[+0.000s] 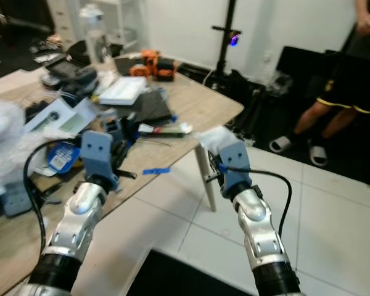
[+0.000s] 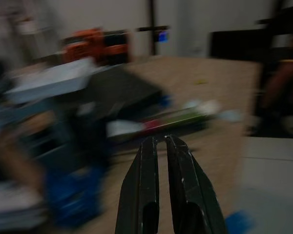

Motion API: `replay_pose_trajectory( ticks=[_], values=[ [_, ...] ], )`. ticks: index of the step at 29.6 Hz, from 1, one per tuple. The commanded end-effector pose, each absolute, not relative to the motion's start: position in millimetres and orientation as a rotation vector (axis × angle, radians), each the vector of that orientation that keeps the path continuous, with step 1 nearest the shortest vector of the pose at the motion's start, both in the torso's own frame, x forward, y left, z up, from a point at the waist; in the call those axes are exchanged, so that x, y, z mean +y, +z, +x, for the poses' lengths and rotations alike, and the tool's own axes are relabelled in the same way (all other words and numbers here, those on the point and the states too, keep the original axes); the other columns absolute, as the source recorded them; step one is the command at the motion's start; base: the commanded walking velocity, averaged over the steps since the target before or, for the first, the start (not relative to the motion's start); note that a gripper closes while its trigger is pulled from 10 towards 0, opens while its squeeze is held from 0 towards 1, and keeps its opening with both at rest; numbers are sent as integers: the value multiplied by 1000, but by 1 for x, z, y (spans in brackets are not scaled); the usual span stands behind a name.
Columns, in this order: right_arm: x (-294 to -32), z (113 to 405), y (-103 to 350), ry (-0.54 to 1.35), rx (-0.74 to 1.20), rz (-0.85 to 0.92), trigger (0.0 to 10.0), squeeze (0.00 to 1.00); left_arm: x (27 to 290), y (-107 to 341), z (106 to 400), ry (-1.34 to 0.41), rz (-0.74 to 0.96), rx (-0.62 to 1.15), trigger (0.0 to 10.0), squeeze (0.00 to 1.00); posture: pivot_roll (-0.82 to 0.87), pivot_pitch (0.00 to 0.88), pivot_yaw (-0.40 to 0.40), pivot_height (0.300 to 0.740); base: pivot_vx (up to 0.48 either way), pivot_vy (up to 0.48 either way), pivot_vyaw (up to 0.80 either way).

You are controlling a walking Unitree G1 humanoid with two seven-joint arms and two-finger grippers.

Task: Picking trash to rubbish bin

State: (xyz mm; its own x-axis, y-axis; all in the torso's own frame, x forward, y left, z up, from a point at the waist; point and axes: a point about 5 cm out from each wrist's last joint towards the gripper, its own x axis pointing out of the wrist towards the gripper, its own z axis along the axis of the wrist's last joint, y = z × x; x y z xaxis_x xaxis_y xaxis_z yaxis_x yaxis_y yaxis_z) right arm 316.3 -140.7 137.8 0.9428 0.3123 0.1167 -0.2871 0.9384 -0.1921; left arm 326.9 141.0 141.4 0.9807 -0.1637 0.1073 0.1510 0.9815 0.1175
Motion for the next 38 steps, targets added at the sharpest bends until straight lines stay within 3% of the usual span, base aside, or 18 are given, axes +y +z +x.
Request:
replay_pose_trajectory(
  ticks=[1,19,32,38],
  values=[
    [-141,315,132,304,-121,-172,10000,0,137,134,325,-169,111,-92,10000,0,-99,64,-18,740,0,0,-800],
    [-148,310,122,275,-86,-136,10000,0,129,125,319,-298,60,-70,10000,0,-107,63,-25,740,0,0,-800],
    [-153,305,103,242,-11,-112,10000,0,116,116,319,-309,39,-9,10000,0,-107,44,-21,740,0,0,-800],
    [-155,299,91,232,25,-108,10000,0,122,105,318,-283,59,28,10000,0,-104,44,-23,740,0,0,-800]
  ],
)
